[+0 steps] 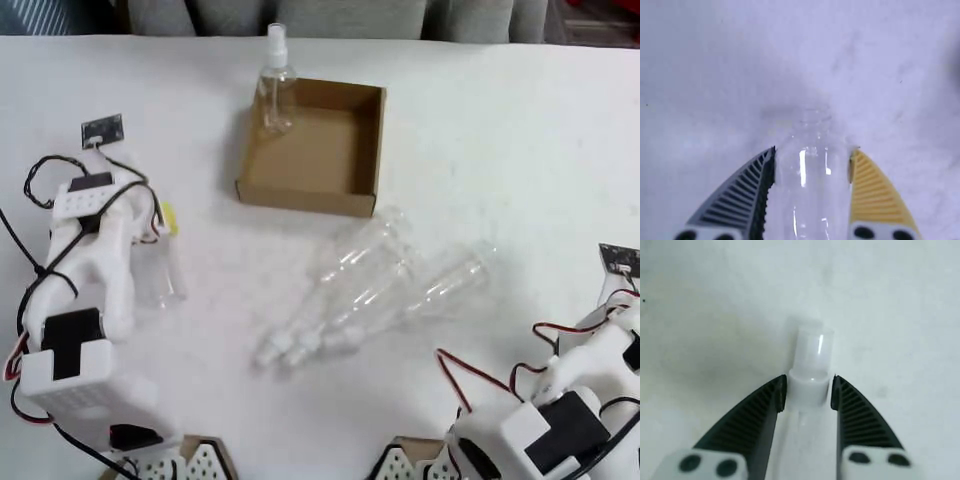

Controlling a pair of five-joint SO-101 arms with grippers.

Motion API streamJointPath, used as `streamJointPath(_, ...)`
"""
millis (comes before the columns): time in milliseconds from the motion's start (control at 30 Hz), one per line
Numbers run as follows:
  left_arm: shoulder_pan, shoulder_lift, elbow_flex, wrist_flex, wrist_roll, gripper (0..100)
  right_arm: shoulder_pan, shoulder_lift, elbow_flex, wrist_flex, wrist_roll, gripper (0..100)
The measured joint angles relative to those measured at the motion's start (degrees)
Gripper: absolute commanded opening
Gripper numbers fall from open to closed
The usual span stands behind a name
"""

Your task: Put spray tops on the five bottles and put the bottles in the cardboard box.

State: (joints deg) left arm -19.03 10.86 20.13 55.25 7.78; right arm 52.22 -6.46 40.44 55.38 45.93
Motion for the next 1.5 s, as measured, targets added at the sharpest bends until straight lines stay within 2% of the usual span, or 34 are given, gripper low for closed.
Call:
streamJointPath(167,0.0,0.0,0.0,0.0,0.0,4,0.0,3.9,0.0,-3.4,0.0,0.9)
streamJointPath(400,0.0,0.0,0.0,0.0,0.0,4,0.1,4.2,-0.5,-3.6,0.0,1.6)
streamJointPath(633,0.0,0.0,0.0,0.0,0.0,4,0.0,-4.8,-4.4,9.3,0.0,1.6)
streamJointPath(900,0.0,0.0,-0.6,0.3,0.4,4,-0.8,-27.1,-4.9,22.5,0.0,1.7)
streamJointPath(1100,4.4,-10.8,-6.2,10.1,7.5,4,-10.1,-40.5,1.8,25.8,0.1,2.2)
streamJointPath(1300,14.2,-30.7,-6.8,11.9,8.5,4,-17.4,-48.1,12.4,20.2,-0.4,2.2)
streamJointPath(1400,19.3,-38.4,-6.3,10.8,8.5,4,-20.1,-50.2,14.2,18.2,-6.6,2.2)
streamJointPath(1500,22.3,-44.4,-2.5,8.0,8.5,4,-26.7,-51.8,14.8,16.8,-14.8,1.9)
